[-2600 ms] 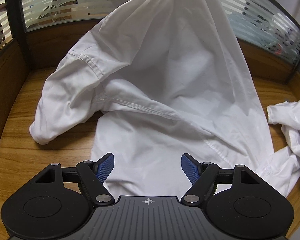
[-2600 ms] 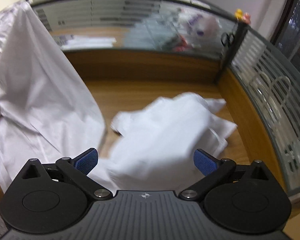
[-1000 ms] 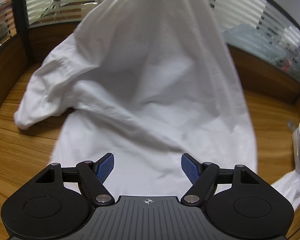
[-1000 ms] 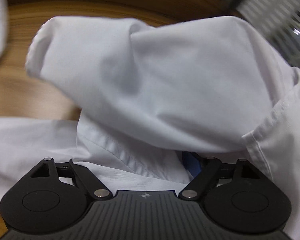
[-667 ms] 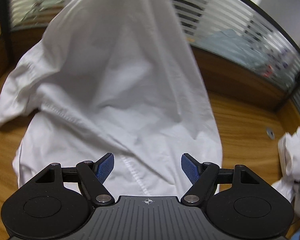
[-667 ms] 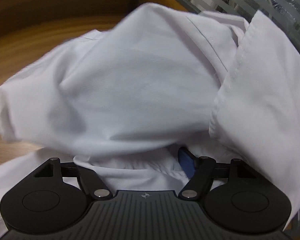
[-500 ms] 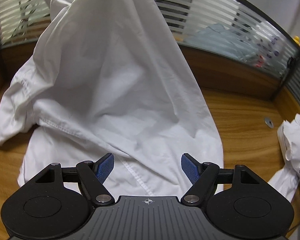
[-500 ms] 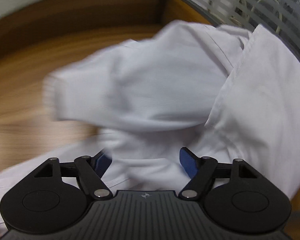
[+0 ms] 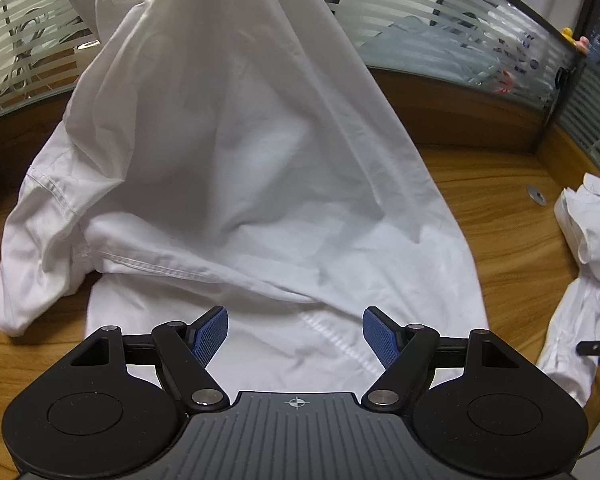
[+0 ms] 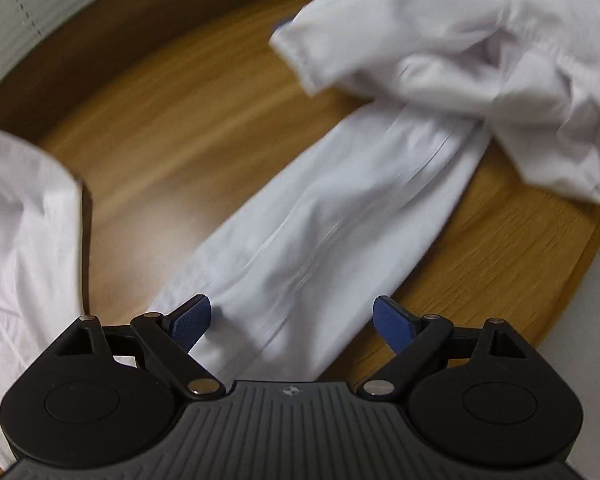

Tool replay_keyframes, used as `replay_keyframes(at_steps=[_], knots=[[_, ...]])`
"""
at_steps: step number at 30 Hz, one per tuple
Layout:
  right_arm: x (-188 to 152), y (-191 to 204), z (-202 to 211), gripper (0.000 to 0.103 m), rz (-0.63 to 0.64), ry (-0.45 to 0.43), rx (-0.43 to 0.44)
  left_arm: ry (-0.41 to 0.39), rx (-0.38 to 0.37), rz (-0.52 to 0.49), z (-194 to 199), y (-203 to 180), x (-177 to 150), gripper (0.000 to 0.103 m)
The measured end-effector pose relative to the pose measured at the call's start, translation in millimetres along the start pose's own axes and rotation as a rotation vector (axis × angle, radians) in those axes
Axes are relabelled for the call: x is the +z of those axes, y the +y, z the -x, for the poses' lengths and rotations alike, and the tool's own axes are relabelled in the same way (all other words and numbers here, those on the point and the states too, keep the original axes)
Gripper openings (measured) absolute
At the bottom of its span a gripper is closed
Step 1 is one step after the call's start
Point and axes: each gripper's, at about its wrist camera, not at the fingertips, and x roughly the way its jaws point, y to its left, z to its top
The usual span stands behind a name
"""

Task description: Fold clothes

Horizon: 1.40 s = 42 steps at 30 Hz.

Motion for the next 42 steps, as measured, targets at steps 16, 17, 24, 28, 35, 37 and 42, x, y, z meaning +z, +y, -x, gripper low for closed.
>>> replay_keyframes(at_steps=[16,17,24,28,35,37,42], knots=[[-17.1,-45.9,64.7,0.055,-0.096,-0.230,-0.455,0.001,0.043,0.077,10.0,53.4,-18.4,0.077],[-15.6,-42.4,73.5,0.059,-0.090,-0.270,-0.436,0.001,0.048,0.084,10.2,57.1,-19.7,0.077],[-4.6,0.8,103.0,0.068,-0.038,-0.383,-0.227,-0.030,0.105,0.123,3.4,90.9,-6.9,0.083],[-0.4,42.7,101.2,0.068,0.040,-0.391,-0.158,-0.056,0.158,0.100,-5.2,110.9,11.5,0.083],[2.7,114.0,100.5,0.071,0.198,-0.386,-0.070,-0.126,0.253,0.084,-25.1,142.6,49.3,0.086],[0.9,131.5,101.4,0.071,0.234,-0.383,-0.049,-0.140,0.278,0.068,-34.7,148.1,58.2,0.086],[-2.8,161.8,103.5,0.073,0.283,-0.365,0.007,-0.142,0.311,0.029,-60.7,156.2,69.9,0.086]])
